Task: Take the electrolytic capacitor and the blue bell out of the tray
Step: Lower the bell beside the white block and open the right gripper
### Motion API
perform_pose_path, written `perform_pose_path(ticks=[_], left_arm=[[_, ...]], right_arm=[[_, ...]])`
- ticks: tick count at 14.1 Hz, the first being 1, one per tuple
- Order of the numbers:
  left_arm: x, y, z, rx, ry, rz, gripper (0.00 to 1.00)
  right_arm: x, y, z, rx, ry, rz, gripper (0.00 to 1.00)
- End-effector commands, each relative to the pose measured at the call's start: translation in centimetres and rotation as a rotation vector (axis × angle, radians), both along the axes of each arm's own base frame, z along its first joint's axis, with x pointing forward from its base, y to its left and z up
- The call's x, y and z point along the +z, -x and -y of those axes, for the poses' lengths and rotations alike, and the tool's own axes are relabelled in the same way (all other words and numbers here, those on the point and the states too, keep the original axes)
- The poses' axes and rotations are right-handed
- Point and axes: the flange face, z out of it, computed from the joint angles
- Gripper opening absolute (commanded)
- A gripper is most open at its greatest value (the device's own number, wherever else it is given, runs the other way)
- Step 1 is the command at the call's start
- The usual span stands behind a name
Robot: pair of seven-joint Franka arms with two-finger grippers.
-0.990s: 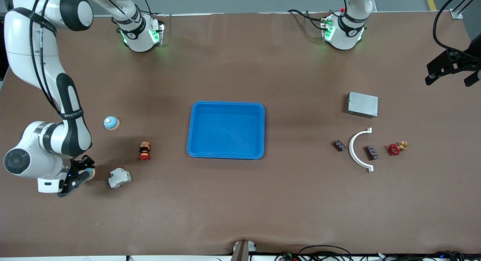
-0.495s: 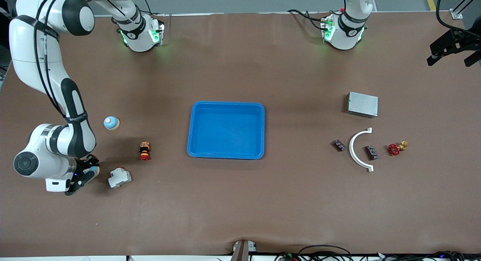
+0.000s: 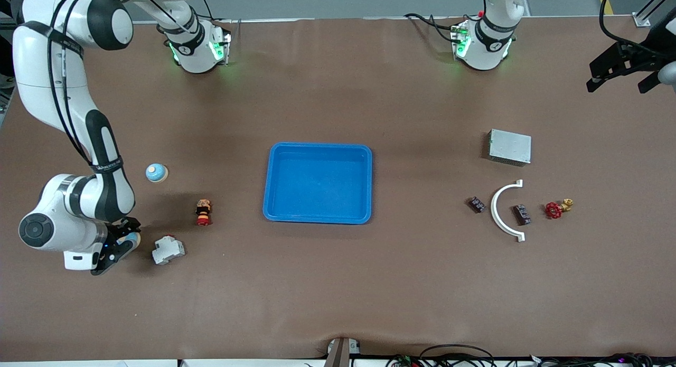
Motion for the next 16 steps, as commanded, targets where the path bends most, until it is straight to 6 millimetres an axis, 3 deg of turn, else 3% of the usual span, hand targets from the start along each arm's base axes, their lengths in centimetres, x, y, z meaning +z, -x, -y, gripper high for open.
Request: perform_pose_path(ticks=[1,2,4,7,9,14,16], left_arm=[[0.2,-1.9,0.2,0.014,0.01,-0.007,1.0],[0.3,-2.1,0.6,0.009,0.011,-0.001,1.0],[0.1,-2.3,1.1,-0.002,0.001,0.007,1.0],[0.2,-3.0,1.0,-0.017,-0.033,0.022,1.0],[0.2,-3.2,1.0,-0.017,-0.029,0.034,1.0],[0.3,-3.1,0.6,-0.015,-0.028,0.035,1.0],[0.3,-3.1,0.5,-0.014,-0.028,0.035,1.0]], right_arm=[[1.8,0.1,-0.2,0.033,-0.029,-0.044,1.0],[2.7,0.3,-0.8,0.032,-0.04,-0.079,1.0],[7.0,0.8,-2.5,0.019,-0.054,-0.13,1.0],[12.4,2.2,-5.3,-0.178,-0.071,-0.192,1.0],[16.2,3.0,-8.2,-0.268,-0.078,-0.213,1.0],[26.6,7.2,-14.4,-0.523,-0.031,-0.259,1.0],[29.2,9.1,-14.6,-0.575,-0.027,-0.234,1.0]])
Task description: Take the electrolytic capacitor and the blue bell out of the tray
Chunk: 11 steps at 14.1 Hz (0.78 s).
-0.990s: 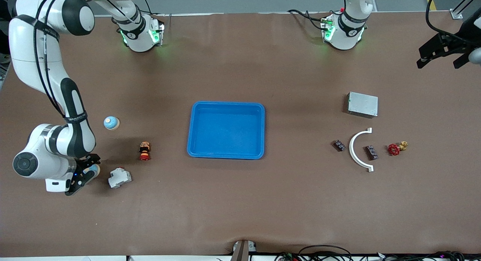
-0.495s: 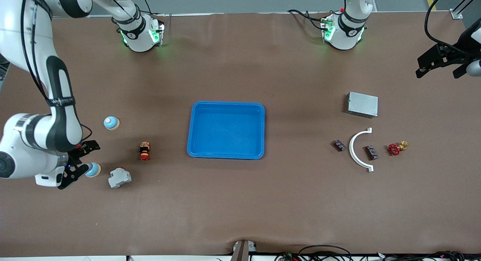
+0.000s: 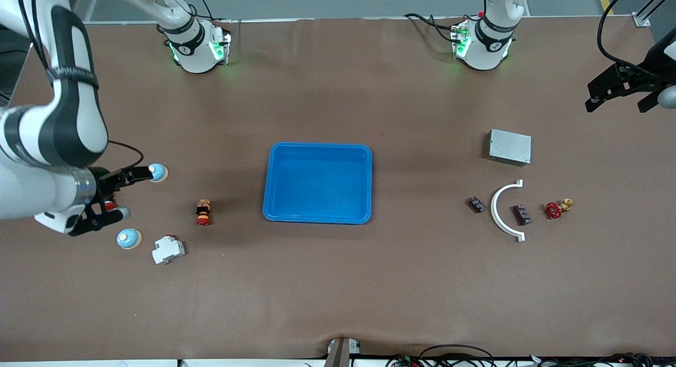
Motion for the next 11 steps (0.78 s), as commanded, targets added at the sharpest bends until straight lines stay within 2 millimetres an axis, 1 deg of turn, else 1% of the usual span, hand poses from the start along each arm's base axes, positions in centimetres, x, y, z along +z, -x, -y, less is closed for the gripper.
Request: perform_pose_path(ticks=[1,3,5,7,8,9,10,11], left_arm=[[0.6,0.0,-0.2,-0.007,-0.019,0.012,1.0],[0.6,0.0,0.0,-0.01,-0.019,0.012,1.0],[0.5,0.0,0.1,-0.013,-0.02,0.009,1.0],[0.8,0.2,0.2,-0.016,-0.02,0.012,1.0],[0.9,0.3,0.1,-0.013,-0.02,0.012,1.0],[0.9,0.3,0.4,-0.017,-0.02,0.01,1.0],[0.9,0.4,1.0,-0.028,-0.019,0.012,1.0],[0.9,0.4,1.2,-0.03,-0.019,0.012,1.0]], right_arm=[[3.0,3.6,0.4,-0.083,0.007,0.02,1.0],[4.6,5.5,1.5,-0.107,0.004,0.082,1.0],[5.5,7.6,2.8,-0.13,0.001,0.133,1.0],[6.2,9.4,2.8,-0.172,0.01,0.133,1.0],[6.4,10.0,2.6,-0.246,0.033,0.124,1.0],[6.6,10.1,2.6,-0.296,0.048,0.123,1.0],[6.8,10.0,2.7,-0.304,0.05,0.129,1.0],[7.2,9.9,2.8,-0.305,0.052,0.143,1.0]])
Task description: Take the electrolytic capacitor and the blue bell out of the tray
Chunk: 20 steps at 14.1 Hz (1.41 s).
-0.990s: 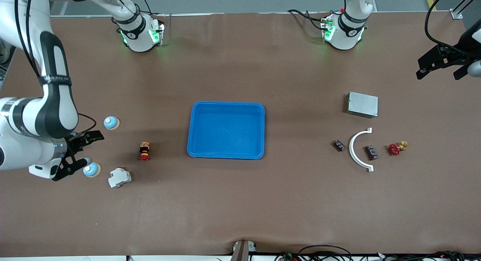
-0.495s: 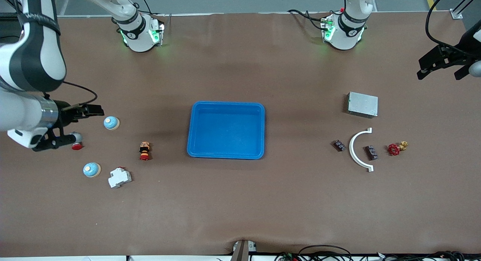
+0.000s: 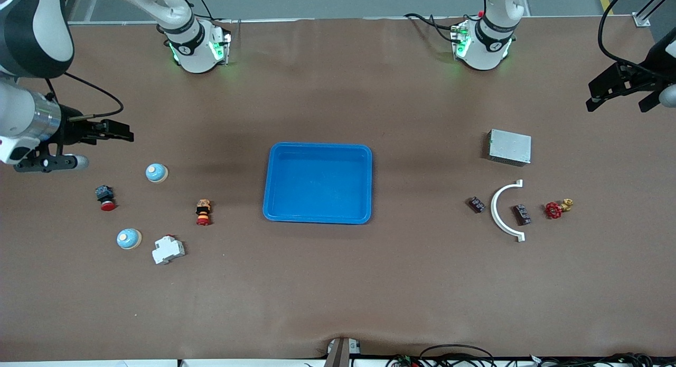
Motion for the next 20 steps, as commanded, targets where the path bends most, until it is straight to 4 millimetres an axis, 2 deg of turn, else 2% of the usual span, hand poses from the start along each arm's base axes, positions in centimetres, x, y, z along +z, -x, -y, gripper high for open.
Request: perform_pose_path(ticks=[1,2,5,7,10,13,14,17,20], left_arm=[[0.8,0.4,0.7,-0.019,-0.019,0.008,1.0],[0.8,0.4,0.8,-0.02,-0.019,0.008,1.0],[0.9,0.5,0.8,-0.022,-0.019,0.011,1.0],[0.8,0.5,0.8,-0.016,-0.019,0.008,1.0],[1.0,0.7,0.7,-0.019,-0.02,0.005,1.0],[0.9,0.9,1.2,-0.017,-0.021,-0.005,1.0],[0.8,0.9,1.8,-0.028,-0.022,-0.007,1.0],[0.7,1.0,2.1,-0.029,-0.022,-0.014,1.0],[0.7,1.2,2.1,-0.038,-0.024,-0.027,1.0]], right_arm=[[1.3,0.2,0.1,-0.039,0.015,0.043,1.0],[2.8,-0.4,0.1,-0.049,0.019,0.075,1.0],[5.6,-2.5,0.7,-0.061,0.026,0.143,1.0],[6.3,-3.8,1.2,-0.06,0.055,0.166,1.0],[8.0,-4.1,2.4,-0.079,0.055,0.206,1.0],[7.9,-4.4,0.2,-0.037,0.08,0.208,1.0],[8.2,-4.3,0.1,-0.035,0.079,0.212,1.0],[7.9,-3.9,0.1,-0.036,0.077,0.192,1.0],[8.0,-2.8,0.3,-0.04,0.076,0.164,1.0]])
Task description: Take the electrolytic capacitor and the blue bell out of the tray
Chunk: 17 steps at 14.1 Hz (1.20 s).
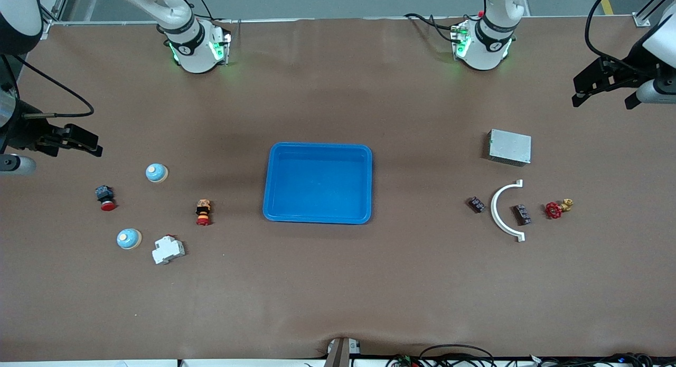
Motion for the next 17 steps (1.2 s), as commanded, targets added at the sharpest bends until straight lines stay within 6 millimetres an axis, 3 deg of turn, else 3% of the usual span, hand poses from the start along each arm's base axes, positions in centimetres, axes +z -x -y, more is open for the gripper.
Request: perform_pose_path(ticks=[1,6,17], left_arm=[[0.7,0.7,-0.1,-0.01,-0.021,-0.006,1.0],[0.6,0.7,0.0,-0.005,-0.019,-0.007,1.0],[0.8,1.2,0.1,-0.014,-0.022,-0.022,1.0]], right_arm=[[0.6,1.4,0.7,-0.025,0.011,-0.016,1.0],[1.8,3.0,1.9,-0.044,0.006,0.017,1.0],[2.1,2.5,1.2,-0.029,0.008,0.039,1.0]])
